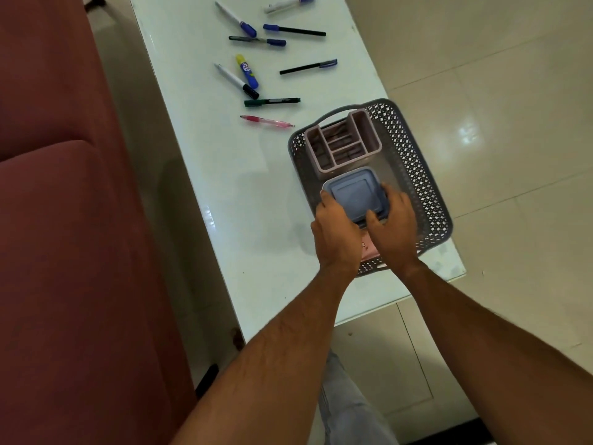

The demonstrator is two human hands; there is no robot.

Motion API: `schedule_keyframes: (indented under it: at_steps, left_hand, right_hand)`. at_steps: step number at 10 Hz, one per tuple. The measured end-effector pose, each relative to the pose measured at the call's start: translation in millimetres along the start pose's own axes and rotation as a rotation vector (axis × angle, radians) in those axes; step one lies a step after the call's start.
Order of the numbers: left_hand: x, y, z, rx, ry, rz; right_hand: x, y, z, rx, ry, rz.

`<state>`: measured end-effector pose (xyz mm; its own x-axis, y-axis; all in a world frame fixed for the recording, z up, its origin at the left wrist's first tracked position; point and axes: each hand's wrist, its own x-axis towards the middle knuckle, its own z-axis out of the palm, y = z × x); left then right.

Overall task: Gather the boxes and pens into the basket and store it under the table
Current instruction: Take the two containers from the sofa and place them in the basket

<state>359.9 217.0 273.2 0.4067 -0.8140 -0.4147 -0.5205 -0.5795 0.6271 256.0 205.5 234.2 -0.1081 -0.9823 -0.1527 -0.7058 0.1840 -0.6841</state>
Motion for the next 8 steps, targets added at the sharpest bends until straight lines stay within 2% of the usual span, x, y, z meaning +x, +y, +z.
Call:
schedule_keyframes:
  at_steps: [3, 4, 5, 7, 8]
  left_hand:
    - [12.1, -4.7, 10.7, -0.119, -0.011, -0.197]
    - [12.1, -4.7, 11.7, -0.039, 0.018, -0.146]
    - [11.3, 0.4, 9.4, 0.103, -0.058, -0.131]
    - [16.0, 4.2, 9.7, 0.215, -0.084, -0.154]
    - [13.8, -0.7, 9.0, 0.236, -0.070, -0.110]
  right_hand:
    - [19.2, 10.2, 16.1, -0.024, -0.131, -0.049]
    - [22.2, 15.8, 19.4, -0.026, -0.162, -0.050]
    - [22.6, 21.8, 21.4, -0.034, -0.193, -0.029]
    - [22.3, 26.7, 22.9, -0.050, -0.220, -0.013]
    - [20.2, 23.8, 23.9, -0.058, -0.211, -0.013]
